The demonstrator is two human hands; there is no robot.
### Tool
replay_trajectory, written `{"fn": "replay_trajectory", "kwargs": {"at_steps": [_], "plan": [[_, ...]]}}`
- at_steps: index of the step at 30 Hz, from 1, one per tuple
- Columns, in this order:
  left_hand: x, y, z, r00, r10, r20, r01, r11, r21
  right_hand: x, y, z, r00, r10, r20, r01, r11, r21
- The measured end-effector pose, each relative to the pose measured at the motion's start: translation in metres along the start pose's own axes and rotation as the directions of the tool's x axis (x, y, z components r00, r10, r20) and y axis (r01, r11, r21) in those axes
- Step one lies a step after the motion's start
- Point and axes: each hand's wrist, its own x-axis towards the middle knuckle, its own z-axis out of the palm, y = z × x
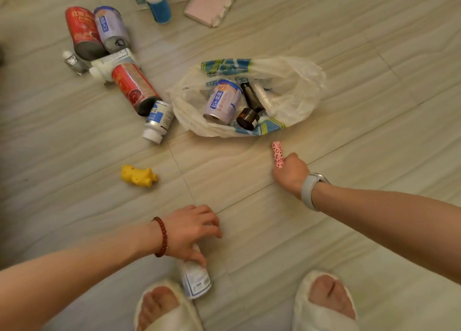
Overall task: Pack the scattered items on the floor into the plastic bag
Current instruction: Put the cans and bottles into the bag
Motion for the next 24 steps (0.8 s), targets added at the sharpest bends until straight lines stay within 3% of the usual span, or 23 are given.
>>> {"fn": "replay_trajectory", "kwargs": {"at_steps": [4,6,8,11,13,15,17,20,22,24], "plan": [[-0.008,0.007,0.012,0.956,0.089,0.279,-0.112,0.992,0.064,-0.034,0.009,0.014,0.969,-0.181,0.169,0.19,0.981,-0.043],[-0.009,0.007,0.011,0.938,0.085,0.337,-0.127,0.986,0.105,-0.043,0.008,0.013,0.922,-0.328,0.207,0.349,0.934,-0.076],[-0.008,0.005,0.011,0.931,0.022,0.364,-0.057,0.995,0.084,-0.047,0.003,0.006,0.874,-0.447,0.191,0.468,0.88,-0.079],[-0.003,0.0,-0.006,0.978,-0.136,0.16,0.145,0.988,-0.051,-0.042,-0.011,-0.011,0.821,-0.568,0.067,0.571,0.82,-0.045],[0.006,-0.004,-0.031,0.953,-0.295,-0.064,0.277,0.938,-0.207,-0.034,-0.024,-0.027,0.798,-0.596,-0.089,0.597,0.802,-0.02],[0.022,-0.006,-0.062,0.842,-0.48,-0.247,0.36,0.84,-0.406,-0.021,-0.037,-0.044,0.788,-0.565,-0.243,0.579,0.815,-0.016],[0.042,-0.009,-0.092,0.677,-0.644,-0.356,0.379,0.72,-0.581,-0.005,-0.049,-0.059,0.813,-0.484,-0.322,0.514,0.858,0.009],[0.076,-0.014,-0.129,0.432,-0.829,-0.356,0.36,0.52,-0.774,0.023,-0.059,-0.07,0.87,-0.383,-0.311,0.405,0.914,0.005],[0.097,-0.021,-0.145,0.375,-0.879,-0.295,0.323,0.423,-0.847,0.036,-0.062,-0.071,0.886,-0.337,-0.32,0.355,0.935,-0.003],[0.117,-0.027,-0.156,0.363,-0.895,-0.26,0.233,0.357,-0.904,0.043,-0.066,-0.071,0.884,-0.318,-0.341,0.339,0.941,0.003]]}}
